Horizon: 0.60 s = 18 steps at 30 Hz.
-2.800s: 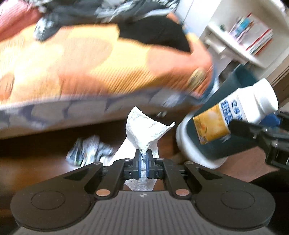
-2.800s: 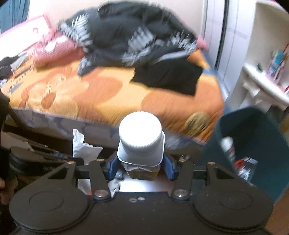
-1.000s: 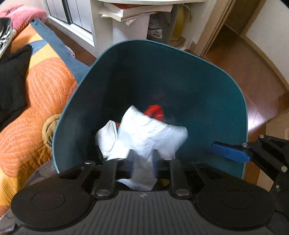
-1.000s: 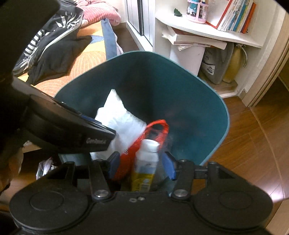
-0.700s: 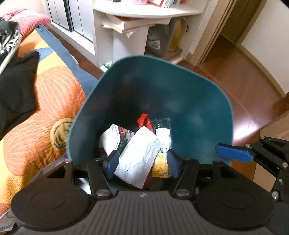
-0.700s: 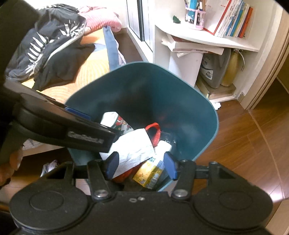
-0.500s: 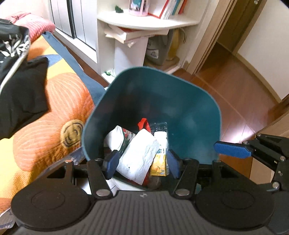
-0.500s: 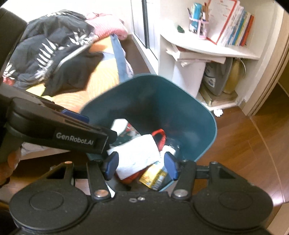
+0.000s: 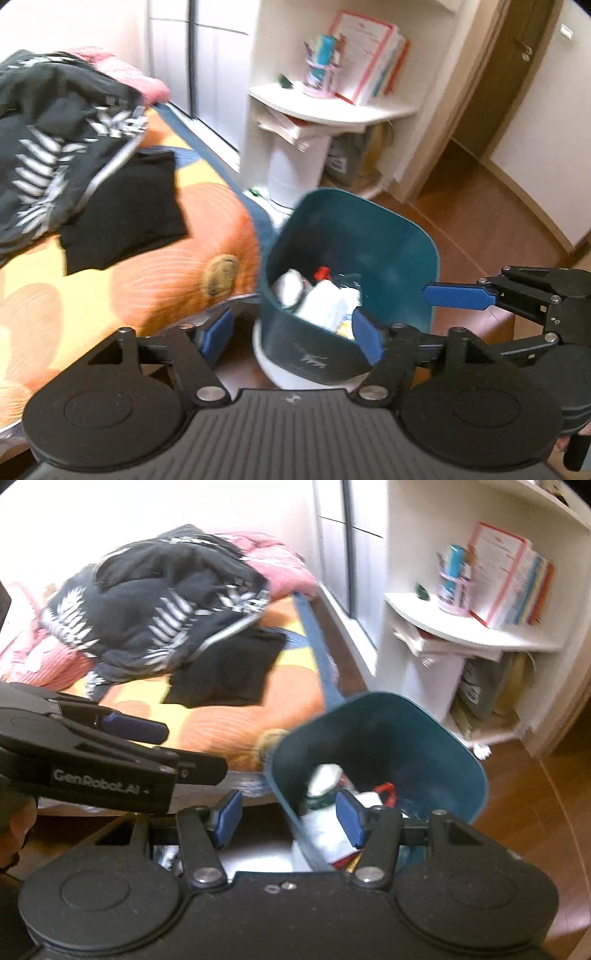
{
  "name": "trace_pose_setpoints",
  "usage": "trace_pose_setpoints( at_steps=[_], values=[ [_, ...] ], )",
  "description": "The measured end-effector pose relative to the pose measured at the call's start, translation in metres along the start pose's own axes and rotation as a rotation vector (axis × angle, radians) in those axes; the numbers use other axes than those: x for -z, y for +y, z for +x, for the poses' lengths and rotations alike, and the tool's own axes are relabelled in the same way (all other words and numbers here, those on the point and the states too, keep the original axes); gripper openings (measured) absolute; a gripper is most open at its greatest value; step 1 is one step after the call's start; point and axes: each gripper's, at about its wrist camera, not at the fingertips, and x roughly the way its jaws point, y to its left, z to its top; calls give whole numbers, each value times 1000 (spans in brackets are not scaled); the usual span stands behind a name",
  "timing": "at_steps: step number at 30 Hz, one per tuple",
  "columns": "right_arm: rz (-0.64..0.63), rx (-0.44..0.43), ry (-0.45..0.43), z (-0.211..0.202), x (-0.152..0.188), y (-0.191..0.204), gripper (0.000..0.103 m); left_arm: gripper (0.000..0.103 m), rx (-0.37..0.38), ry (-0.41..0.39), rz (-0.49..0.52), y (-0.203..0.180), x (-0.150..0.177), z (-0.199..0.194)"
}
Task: Collect trash
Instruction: 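Withdraw both open tools and lower them to the remaining trash pile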
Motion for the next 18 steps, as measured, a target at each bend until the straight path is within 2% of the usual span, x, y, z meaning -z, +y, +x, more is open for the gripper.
trace_pose_setpoints(
  at_steps=[3,6,10,12,18],
  values=[
    [-32,-34,-6,-3,-3,21,56,73,-40,-20,-31,22,12,-20],
    [-59,-68,-3,0,-4,41,57,80,-73,-34,-69,44,26,-37],
    [-89,-110,17,10,-1,69,57,82,-112,-47,-126,75,50,-54],
    [-106,-125,38,19,3,83,57,85,-129,-45,-162,92,65,-58],
    [-147,-170,109,53,18,117,57,85,-181,-9,-271,140,111,-51]
  ],
)
